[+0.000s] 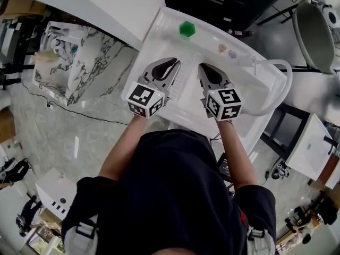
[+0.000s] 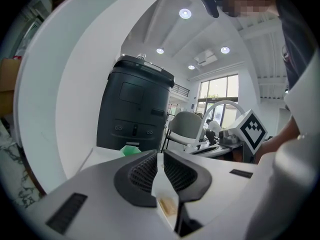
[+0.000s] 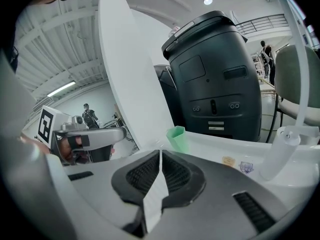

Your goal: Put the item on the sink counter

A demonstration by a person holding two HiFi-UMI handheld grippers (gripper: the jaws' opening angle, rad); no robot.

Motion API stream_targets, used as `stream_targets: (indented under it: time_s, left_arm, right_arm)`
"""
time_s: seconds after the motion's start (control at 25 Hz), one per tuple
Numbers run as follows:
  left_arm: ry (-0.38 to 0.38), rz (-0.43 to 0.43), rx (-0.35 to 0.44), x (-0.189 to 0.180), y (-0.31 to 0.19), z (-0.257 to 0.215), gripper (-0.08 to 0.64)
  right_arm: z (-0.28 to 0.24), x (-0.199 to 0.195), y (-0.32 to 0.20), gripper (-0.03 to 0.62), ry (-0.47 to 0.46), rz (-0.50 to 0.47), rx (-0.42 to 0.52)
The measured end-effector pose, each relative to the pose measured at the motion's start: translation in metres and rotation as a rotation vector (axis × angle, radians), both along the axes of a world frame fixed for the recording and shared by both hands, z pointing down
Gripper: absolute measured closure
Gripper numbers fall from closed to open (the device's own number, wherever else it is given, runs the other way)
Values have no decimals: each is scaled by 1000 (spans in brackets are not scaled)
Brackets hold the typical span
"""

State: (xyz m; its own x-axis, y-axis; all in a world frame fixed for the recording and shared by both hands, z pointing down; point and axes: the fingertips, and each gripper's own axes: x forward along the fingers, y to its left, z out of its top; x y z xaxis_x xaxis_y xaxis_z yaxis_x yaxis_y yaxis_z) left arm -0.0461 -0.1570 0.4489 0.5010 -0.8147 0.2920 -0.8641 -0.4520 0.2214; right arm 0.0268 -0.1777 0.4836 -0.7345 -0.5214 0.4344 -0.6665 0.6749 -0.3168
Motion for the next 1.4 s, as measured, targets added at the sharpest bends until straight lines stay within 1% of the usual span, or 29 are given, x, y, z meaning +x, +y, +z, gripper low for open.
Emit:
stream_targets:
  time_s: [0.12,0.32,0.4,0.6,1.0,1.4]
  left_arm:
    - [-2,16,7,-3,10,-4,519]
    - [-76,25,60,-11,24,-12,541]
    - [-86,30,75,-15,33,-17,545]
    - [-71,39,93,-23,56,-30,546]
    - [-71,60,150,-37,111,-58,545]
    - [-50,82,194,-46,160,-73,545]
  right_arm:
    - [-5,-1,3,552,3,13,13]
    - [-15,-3,14,552,12,33,38]
    - [-21,-6,21,552,13,38,50]
    - [-37,-14,46,552,7,54,84]
    - [-67,-29,103,552,7,86,162]
    - [-85,-42,155,552,9,107,210]
